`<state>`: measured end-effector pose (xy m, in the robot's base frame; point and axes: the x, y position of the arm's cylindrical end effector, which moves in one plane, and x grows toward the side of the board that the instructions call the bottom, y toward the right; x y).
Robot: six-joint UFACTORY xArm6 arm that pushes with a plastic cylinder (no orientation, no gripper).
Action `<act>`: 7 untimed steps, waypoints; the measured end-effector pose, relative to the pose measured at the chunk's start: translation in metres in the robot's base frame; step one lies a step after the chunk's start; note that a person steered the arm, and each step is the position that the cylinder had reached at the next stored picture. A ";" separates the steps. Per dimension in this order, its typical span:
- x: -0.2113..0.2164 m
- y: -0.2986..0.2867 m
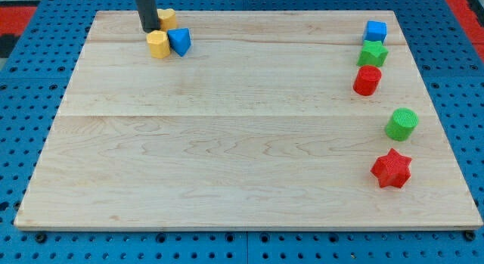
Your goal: Place the yellow heart in between blue cube and blue triangle
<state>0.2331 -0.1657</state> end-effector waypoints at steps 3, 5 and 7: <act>-0.041 -0.007; -0.029 0.064; 0.005 0.158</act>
<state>0.2377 -0.0075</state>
